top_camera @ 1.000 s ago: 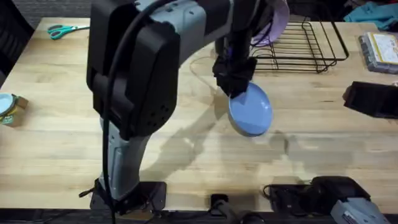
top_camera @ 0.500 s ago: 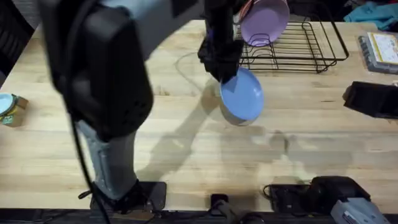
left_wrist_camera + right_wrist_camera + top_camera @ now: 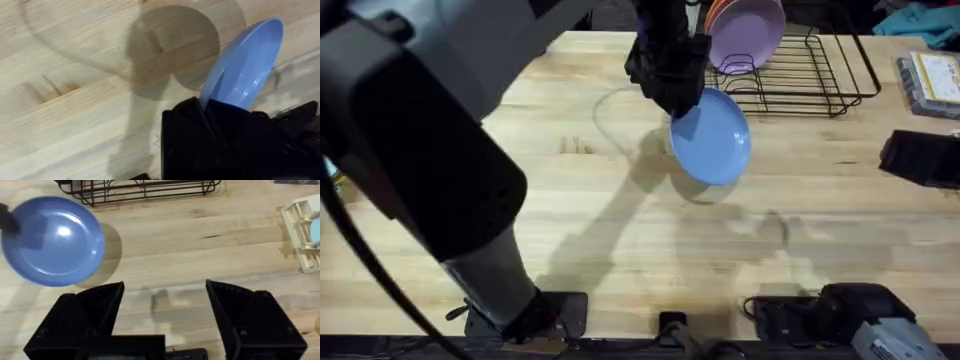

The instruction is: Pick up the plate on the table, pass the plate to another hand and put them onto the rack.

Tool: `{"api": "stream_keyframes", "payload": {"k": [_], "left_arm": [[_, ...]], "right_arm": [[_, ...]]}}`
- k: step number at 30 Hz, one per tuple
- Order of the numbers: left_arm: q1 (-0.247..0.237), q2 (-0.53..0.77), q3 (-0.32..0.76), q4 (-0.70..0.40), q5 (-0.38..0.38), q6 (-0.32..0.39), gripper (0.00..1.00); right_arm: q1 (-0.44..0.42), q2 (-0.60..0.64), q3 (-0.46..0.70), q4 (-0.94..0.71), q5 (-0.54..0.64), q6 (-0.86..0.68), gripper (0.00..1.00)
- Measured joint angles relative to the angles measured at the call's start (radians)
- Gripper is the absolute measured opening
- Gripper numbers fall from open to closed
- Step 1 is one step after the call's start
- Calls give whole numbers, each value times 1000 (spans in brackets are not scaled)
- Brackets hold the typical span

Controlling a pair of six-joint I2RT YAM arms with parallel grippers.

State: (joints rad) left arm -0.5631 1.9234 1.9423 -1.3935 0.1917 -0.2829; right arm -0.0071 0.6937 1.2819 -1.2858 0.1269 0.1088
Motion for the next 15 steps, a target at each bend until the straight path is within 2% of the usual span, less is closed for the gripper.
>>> {"api": "stream_keyframes", "payload": {"k": [9,15], "left_arm": [[46,-77,0,-11,-5,24,43],[51,-109,0,-32,-28,53,43]], "right_arm": [[0,0,0,0,11,0,992],[0,0,0,0,12,0,992]]}}
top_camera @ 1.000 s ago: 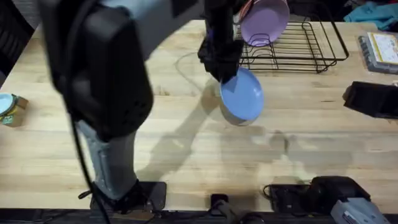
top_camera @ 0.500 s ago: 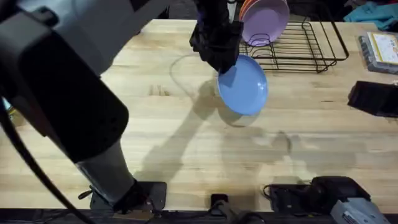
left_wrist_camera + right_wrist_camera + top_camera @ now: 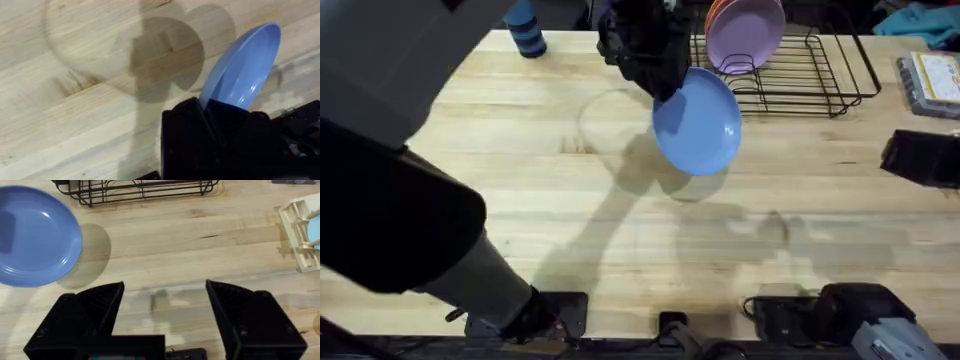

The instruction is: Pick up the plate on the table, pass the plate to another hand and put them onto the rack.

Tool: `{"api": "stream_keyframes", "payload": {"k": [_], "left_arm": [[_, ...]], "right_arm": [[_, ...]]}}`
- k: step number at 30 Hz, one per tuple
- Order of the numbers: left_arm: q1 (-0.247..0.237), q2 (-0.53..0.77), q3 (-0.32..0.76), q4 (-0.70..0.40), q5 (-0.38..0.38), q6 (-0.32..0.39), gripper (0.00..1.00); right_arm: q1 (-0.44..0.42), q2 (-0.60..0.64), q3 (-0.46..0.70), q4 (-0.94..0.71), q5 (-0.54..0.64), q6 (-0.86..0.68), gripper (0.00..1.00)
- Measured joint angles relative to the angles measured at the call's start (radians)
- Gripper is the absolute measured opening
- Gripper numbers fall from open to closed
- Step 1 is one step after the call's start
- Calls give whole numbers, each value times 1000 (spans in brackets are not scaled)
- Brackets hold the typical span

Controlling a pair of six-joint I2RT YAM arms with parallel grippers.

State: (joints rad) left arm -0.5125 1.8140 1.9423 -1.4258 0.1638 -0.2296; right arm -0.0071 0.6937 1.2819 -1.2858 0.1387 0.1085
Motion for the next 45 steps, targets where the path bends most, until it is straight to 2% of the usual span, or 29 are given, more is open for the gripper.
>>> {"api": "stream_keyframes", "payload": {"k": [8,9,15,23,26,30,37,41,45], "left_arm": [[2,-67,-21,16,-26,18,43],[48,-188,-147,66,-29,22,43],[145,-349,-337,140,-29,22,42],[243,-599,-516,197,-29,22,42],[259,-664,-555,196,-29,22,42],[270,-696,-574,176,-20,22,41],[287,-674,-582,147,59,22,41],[287,-640,-582,164,90,23,41],[290,-595,-582,203,169,33,41]], "right_arm": [[0,0,0,0,0,0,992],[0,0,0,0,0,0,992],[0,0,0,13,0,0,992],[0,0,0,123,1,0,992],[0,0,0,172,3,0,992],[0,1,0,216,4,0,992],[0,59,0,226,-2,13,992],[0,112,0,233,-73,24,992],[0,158,0,235,-192,31,992]]}}
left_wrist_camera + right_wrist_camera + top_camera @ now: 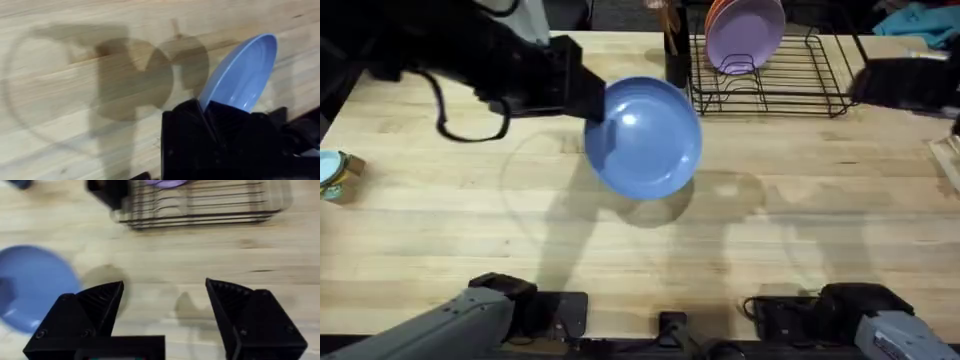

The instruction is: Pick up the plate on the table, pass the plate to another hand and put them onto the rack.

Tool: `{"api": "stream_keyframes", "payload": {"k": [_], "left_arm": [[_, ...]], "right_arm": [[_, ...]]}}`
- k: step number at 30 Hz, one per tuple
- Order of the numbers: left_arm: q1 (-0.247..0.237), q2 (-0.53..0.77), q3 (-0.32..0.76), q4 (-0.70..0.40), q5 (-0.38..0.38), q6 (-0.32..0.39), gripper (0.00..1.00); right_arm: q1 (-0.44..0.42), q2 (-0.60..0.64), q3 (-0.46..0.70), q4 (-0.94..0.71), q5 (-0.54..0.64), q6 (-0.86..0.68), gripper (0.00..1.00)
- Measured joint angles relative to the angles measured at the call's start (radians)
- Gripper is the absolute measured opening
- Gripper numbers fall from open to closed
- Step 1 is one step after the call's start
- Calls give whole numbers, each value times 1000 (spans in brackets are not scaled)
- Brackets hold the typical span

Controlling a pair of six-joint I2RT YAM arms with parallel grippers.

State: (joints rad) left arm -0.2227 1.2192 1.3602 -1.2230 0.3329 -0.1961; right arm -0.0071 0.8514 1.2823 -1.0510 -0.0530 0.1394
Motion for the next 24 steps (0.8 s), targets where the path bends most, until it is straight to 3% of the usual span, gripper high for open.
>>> {"api": "stream_keyframes", "payload": {"k": [1,9,14,24], "left_arm": [[0,66,0,19,85,5,42],[0,184,-3,57,195,14,41],[0,208,-4,89,250,19,40],[1,209,-4,89,275,25,41]], "right_arm": [[0,42,0,1,-137,22,992],[0,96,0,1,-338,126,992],[0,100,0,1,-391,157,992],[0,100,0,0,-413,172,992]]}}
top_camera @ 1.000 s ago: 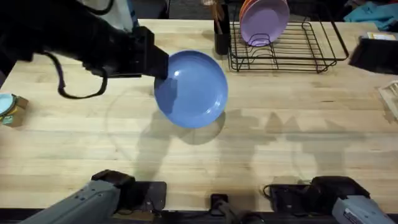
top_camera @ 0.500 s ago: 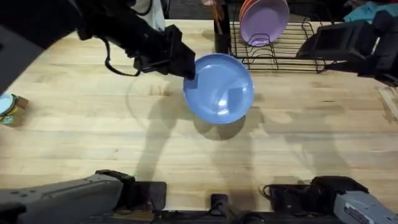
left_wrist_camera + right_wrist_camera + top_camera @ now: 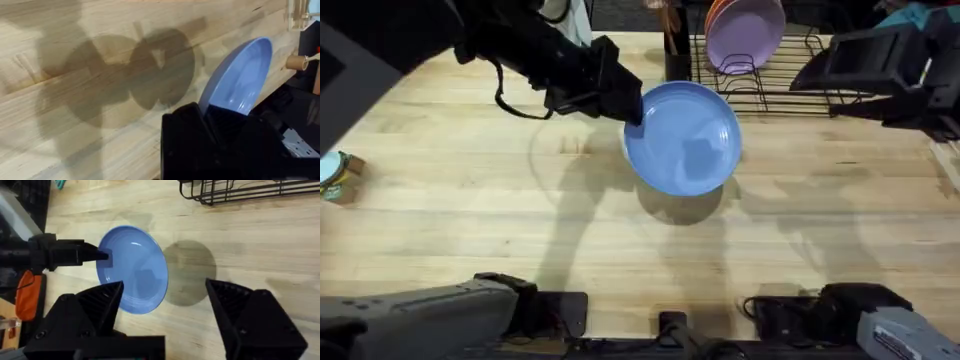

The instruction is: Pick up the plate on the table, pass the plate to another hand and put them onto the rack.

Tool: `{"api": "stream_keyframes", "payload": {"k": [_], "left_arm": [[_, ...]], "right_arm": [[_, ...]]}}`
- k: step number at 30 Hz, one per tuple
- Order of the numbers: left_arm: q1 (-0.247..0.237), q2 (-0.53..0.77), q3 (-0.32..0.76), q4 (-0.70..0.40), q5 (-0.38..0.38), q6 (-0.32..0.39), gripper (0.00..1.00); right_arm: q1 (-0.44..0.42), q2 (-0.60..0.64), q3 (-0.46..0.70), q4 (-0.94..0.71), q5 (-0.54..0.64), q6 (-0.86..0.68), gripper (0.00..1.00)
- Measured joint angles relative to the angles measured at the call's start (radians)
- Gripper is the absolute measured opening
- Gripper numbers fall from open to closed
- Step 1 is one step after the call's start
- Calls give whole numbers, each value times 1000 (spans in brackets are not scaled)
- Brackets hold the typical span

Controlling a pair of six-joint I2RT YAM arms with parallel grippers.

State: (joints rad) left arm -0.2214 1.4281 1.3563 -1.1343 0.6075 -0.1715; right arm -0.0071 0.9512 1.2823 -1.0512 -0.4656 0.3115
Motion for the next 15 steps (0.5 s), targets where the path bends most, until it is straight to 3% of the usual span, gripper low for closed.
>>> {"api": "stream_keyframes", "payload": {"k": [15], "left_arm": [[0,0,0,0,2,0,41]], "right_arm": [[0,0,0,-4,-3,52,992]]}}
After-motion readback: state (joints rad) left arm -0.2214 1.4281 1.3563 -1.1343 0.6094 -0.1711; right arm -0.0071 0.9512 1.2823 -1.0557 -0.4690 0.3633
